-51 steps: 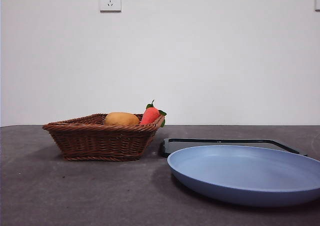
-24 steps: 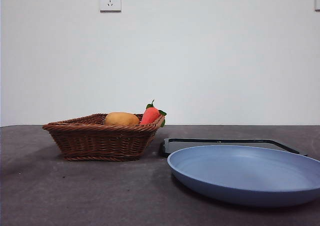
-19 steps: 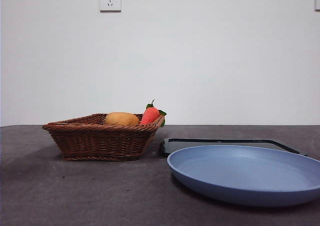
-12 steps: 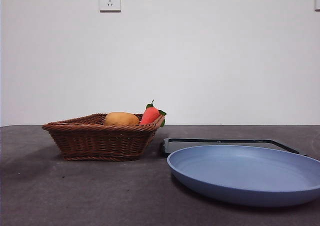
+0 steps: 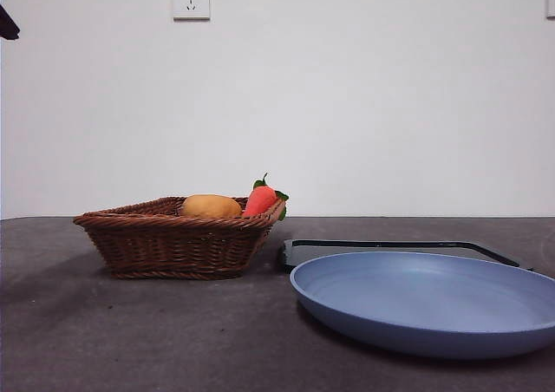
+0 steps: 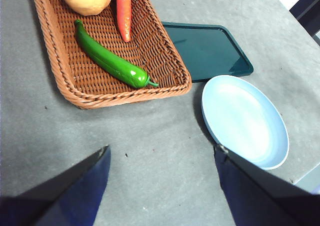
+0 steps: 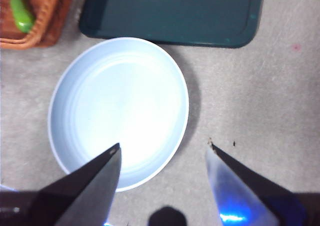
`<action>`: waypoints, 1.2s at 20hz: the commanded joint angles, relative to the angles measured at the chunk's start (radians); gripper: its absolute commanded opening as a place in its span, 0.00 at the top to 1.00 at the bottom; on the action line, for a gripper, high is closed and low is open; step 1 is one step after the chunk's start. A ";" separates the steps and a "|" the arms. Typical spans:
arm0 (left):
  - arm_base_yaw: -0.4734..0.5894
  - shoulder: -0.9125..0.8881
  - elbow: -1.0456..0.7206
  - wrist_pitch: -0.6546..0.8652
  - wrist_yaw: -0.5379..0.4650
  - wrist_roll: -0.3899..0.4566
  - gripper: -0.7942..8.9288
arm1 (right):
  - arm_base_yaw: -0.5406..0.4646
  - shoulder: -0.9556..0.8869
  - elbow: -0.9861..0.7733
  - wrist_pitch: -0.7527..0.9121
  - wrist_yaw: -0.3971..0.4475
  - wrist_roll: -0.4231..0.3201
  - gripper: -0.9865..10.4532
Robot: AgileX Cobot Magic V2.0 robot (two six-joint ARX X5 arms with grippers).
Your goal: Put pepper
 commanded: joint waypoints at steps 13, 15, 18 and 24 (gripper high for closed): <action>0.002 0.002 0.015 0.015 0.004 0.010 0.54 | 0.038 0.546 0.016 0.256 -0.001 0.005 0.65; 0.002 0.002 0.015 0.015 0.002 0.010 0.54 | 0.047 0.596 0.016 0.288 0.000 0.005 0.65; 0.002 0.002 0.015 0.015 0.000 0.010 0.54 | 0.067 0.657 0.016 0.320 -0.002 -0.005 0.70; 0.002 0.002 0.015 0.015 -0.002 0.009 0.54 | 0.087 0.705 0.016 0.335 -0.001 -0.005 0.91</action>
